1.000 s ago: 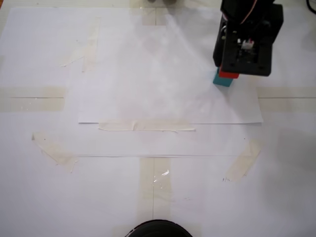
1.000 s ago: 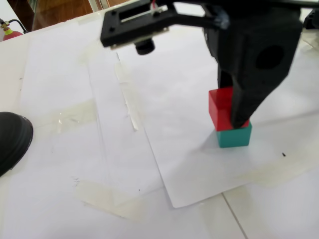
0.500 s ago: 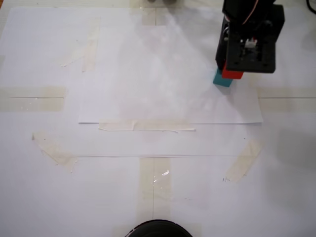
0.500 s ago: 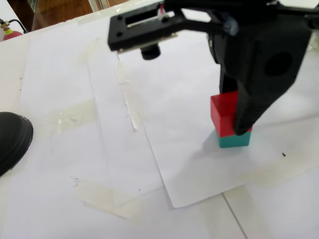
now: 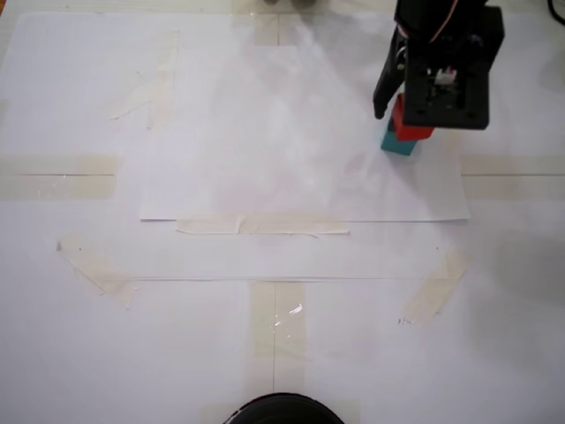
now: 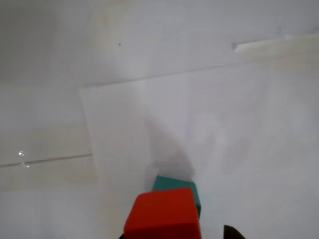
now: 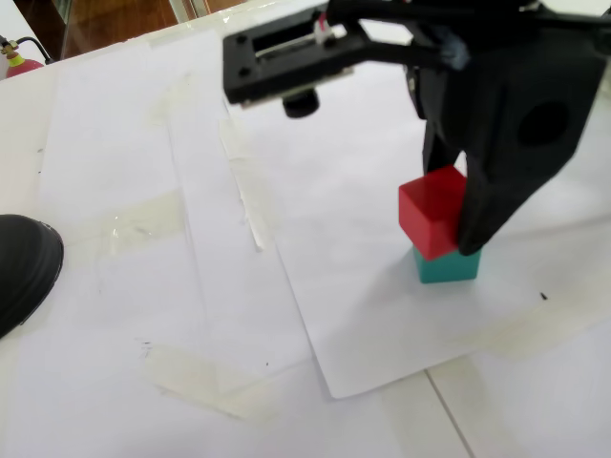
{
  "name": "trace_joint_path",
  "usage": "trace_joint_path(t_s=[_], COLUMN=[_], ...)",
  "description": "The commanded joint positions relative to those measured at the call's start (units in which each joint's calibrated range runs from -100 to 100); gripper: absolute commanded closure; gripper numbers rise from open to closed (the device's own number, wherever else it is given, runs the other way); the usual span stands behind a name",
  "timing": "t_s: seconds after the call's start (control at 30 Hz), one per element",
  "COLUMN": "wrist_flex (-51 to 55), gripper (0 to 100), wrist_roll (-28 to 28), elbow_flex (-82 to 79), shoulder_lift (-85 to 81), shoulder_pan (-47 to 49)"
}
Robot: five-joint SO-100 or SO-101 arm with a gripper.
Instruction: Put the red cube on the top of the blue cube.
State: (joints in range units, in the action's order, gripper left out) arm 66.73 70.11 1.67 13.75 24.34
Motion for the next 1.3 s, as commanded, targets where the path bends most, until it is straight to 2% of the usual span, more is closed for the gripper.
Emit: trace_joint_path(t_s=[0.0,0.57,1.1,1.27], wrist_flex=[-0.7,-6.1,-5.2,-1.7], gripper=[74,64,60,59], wrist_roll=[-0.9,1.4,0.5,0.1], elbow_flex=[0.2,0.2,0.2,0.2], shoulder_lift=[-5.2,-6.5,-13.0,-18.8], shoulder_pan=[-1.2,1.2,1.3,1.9])
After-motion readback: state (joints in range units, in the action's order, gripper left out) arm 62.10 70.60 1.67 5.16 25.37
